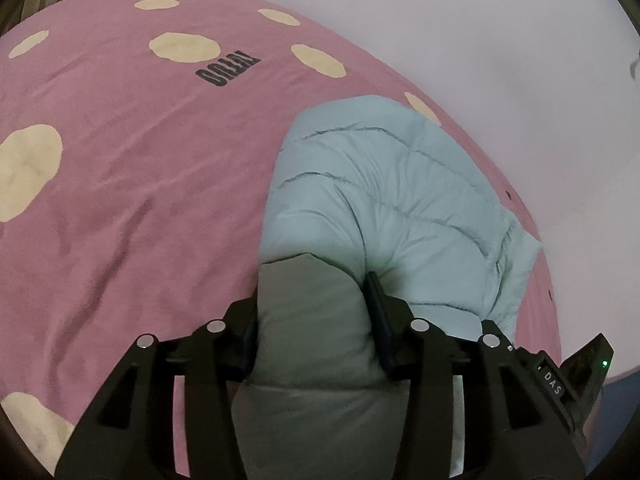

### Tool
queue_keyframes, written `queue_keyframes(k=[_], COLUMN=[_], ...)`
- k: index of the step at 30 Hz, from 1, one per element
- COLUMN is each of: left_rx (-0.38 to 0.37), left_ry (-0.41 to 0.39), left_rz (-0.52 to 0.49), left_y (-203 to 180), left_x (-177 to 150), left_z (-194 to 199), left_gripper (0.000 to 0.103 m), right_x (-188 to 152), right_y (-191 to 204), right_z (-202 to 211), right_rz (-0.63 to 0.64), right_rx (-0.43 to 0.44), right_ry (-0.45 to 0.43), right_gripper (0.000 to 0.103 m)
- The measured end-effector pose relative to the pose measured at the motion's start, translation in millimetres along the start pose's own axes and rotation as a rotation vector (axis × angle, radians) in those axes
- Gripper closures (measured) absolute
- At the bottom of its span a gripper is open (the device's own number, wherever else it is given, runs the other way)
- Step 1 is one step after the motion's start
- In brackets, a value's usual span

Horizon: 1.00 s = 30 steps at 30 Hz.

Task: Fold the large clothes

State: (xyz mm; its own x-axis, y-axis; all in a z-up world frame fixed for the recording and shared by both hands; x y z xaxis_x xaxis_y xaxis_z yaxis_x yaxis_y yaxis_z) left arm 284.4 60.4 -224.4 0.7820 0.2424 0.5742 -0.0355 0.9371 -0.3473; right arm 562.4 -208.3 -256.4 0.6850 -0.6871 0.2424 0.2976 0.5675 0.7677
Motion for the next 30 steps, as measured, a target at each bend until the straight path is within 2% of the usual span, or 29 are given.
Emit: queue_keyframes(k=[6, 8, 11, 14, 19, 22, 26, 30], left_rx=[0.007, 0.008, 0.009, -0.004, -0.006, -0.039, -0.053, -0.016], left_ry=[-0.018, -0.026, -0.039, -0.06, -0.083, -0.07, -0.032, 0.052], left_rz=[-0.027, -0.037, -0.04, -0.016, 0.037, 0.099, 0.13, 0.167], left_y=[-1.5, -2.5, -2.6, 1.9, 14.2, 19.4, 17.2, 20.4], left_x=[3.3, 3.3, 5.9, 15.7, 39.6, 53.0, 62.0, 55.9], left_z=[14.5, 18.9, 26.3, 36.3, 42.1, 35.0, 14.7, -16.6], left_gripper=[0.054, 0.044, 0.042, 0.037, 0.035, 0.035, 0.035, 0.035], right_x=[4.2, 5.0, 9.3, 19.2, 38.7, 48.2, 56.0, 59.7], right_y=[-2.4, -2.7, 1.4, 3.8, 9.7, 15.0, 21.2, 20.4], right_z=[11.5, 15.9, 19.6, 23.0, 21.6, 16.2, 3.1, -12.2], right_rz=[-0.004, -0.005, 0.004, 0.005, 0.01, 0.004, -0.005, -0.005], right_rx=[0.01, 0.015, 0.012, 0.009, -0.003, -0.003, 0.005, -0.035], right_ry=[-0.004, -0.007, -0.01, -0.021, -0.026, -0.026, -0.005, 0.022], right_gripper=[0.063, 0.063, 0.063, 0.063, 0.063, 0.046, 0.045, 0.045])
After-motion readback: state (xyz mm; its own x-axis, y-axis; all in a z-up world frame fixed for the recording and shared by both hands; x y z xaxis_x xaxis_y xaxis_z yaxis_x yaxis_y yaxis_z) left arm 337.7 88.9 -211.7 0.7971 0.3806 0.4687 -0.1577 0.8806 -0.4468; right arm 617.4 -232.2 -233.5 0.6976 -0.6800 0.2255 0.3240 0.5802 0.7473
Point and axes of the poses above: each gripper's, at about its wrist camera, not at the fingertips, and z roughly against the way its jaws point, y to its left, x to its top, the point moved 4 cm from there along -z, roughly the way its jaws point, and after that the axes turned 12 degrees about -z, right-handed, at the moved point
